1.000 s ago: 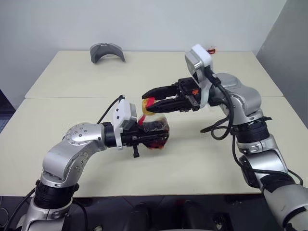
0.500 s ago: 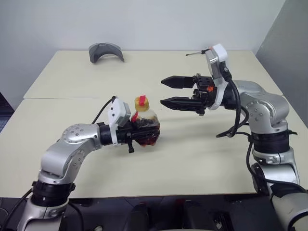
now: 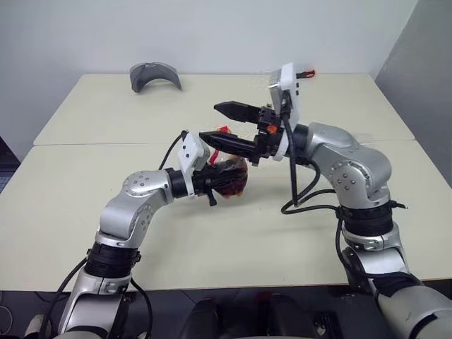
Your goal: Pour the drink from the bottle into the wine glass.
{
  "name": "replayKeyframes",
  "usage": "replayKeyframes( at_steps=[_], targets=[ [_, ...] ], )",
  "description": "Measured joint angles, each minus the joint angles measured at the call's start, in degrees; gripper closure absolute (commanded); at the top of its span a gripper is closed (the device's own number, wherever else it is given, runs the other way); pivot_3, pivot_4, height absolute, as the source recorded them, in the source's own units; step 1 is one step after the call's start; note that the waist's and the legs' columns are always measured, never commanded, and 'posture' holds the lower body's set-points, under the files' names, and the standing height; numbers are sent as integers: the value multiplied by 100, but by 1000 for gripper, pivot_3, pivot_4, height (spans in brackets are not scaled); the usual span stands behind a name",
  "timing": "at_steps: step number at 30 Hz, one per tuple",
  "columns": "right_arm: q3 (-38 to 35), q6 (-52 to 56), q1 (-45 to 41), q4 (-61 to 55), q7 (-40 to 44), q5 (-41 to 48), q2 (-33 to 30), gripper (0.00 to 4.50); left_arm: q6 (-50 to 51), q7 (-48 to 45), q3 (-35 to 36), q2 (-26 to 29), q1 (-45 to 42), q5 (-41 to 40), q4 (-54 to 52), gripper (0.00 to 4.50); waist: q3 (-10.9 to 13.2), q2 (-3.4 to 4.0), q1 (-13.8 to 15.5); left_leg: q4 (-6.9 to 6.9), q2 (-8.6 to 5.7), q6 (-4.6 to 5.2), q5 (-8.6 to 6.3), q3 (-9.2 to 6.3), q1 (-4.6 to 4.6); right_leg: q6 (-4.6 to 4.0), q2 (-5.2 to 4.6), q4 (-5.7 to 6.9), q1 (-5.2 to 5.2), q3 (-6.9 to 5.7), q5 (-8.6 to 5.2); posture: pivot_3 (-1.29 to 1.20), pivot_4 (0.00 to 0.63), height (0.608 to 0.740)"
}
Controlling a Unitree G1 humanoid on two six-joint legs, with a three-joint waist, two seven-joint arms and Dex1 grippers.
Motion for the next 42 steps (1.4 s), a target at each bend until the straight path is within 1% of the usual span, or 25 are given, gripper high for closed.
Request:
replayKeyframes(
  at_steps=[4,5,6,7,10,11,13,14,18,21,23,27,30,32,35,37,39,42],
  targets=[
    [129,-124,1,152,-5,-171,-22,219,-16,-47,1,54,45,6,1,3744,0,0,2,0,0,2,-1,-1,1,0,0,0,1,-1,0,0,150,740],
    [145,-145,1,190,8,-201,-34,599,-16,-55,1,66,44,8,1,3744,0,0,1,0,0,2,-1,-1,1,0,0,0,1,-1,0,0,150,740],
    [156,-159,1,228,20,-218,-46,835,-17,-57,1,66,43,9,1,3744,0,0,2,0,-1,2,-1,0,0,0,0,-1,1,-1,0,0,150,740],
    [181,-181,1,257,51,-251,-66,1161,-17,-57,1,66,41,10,1,3744,0,0,1,0,-1,2,-1,0,0,0,0,-1,1,0,0,0,150,740],
    [222,-231,1,341,152,-313,-131,2284,-21,-54,1,65,32,18,2,3745,0,0,2,0,0,3,-2,0,1,0,0,0,1,-1,0,0,150,740],
    [238,-239,1,346,217,-317,-140,2575,-20,-48,1,65,30,27,10,3745,0,0,2,0,0,3,-2,0,0,0,0,-1,1,-1,0,0,150,740],
    [270,-257,1,353,274,-325,-142,3304,-20,-36,1,65,22,40,47,3754,0,0,2,0,0,4,-2,-1,1,0,0,0,1,-2,0,0,150,740],
    [272,-271,0,364,324,-332,-150,3332,-20,-35,0,65,22,45,49,3754,0,0,2,0,0,5,-3,-1,1,0,0,0,1,-1,0,0,150,740],
    [271,-341,-7,437,455,-334,-170,3332,-6,-32,-1,65,22,48,46,3754,0,0,2,0,0,5,-3,-1,1,0,0,0,1,-2,0,0,150,740],
    [251,-356,-96,578,787,-228,-275,3332,164,-30,0,97,34,-22,-115,3755,0,0,0,0,0,5,-3,-1,0,0,0,-1,1,-2,0,0,150,740],
    [239,-384,-266,768,1276,-104,-379,3332,362,-41,44,187,128,-176,-439,3757,1,1,-4,-1,0,9,-5,0,0,0,0,-3,1,0,0,0,150,740],
    [320,-322,-616,1165,2506,305,-522,3332,884,-109,251,519,570,-779,-1445,3758,2,2,-25,-5,2,20,-11,-5,3,-1,1,-5,1,-2,0,0,150,740],
    [691,-516,-942,1548,3556,294,-564,3332,1386,-81,471,925,1075,-1327,-2255,3759,4,6,-34,-5,3,21,-12,-6,10,-1,2,-2,5,0,0,0,150,740],
    [787,-691,-1037,1766,3861,276,-470,3332,1560,21,584,1002,1190,-1482,-2486,3759,4,6,-9,-3,3,21,-12,-9,13,-1,2,0,8,-3,-1,0,150,740],
    [803,-990,-1164,2141,3971,205,-284,3332,1625,225,742,997,1260,-1547,-2543,3759,4,5,33,4,0,21,-12,-13,12,-1,1,1,11,-6,0,0,150,740],
    [757,-1105,-1180,2270,3968,170,-236,2575,1638,333,759,990,1261,-1548,-2543,3759,4,5,39,5,-2,19,-11,-12,9,-1,0,-2,11,-4,0,0,150,740],
    [776,-1121,-1181,2346,3946,50,-239,1924,1635,401,716,866,1223,-1622,-2560,3761,4,6,37,3,-2,12,-7,-10,5,-1,-1,-9,8,-3,0,0,150,740],
    [704,-898,-1181,2364,3781,44,-300,856,1600,429,639,823,1147,-1605,-2530,3761,4,5,25,-1,-1,-1,0,-10,3,-1,-1,-12,7,-4,0,0,150,740]
  ],
)
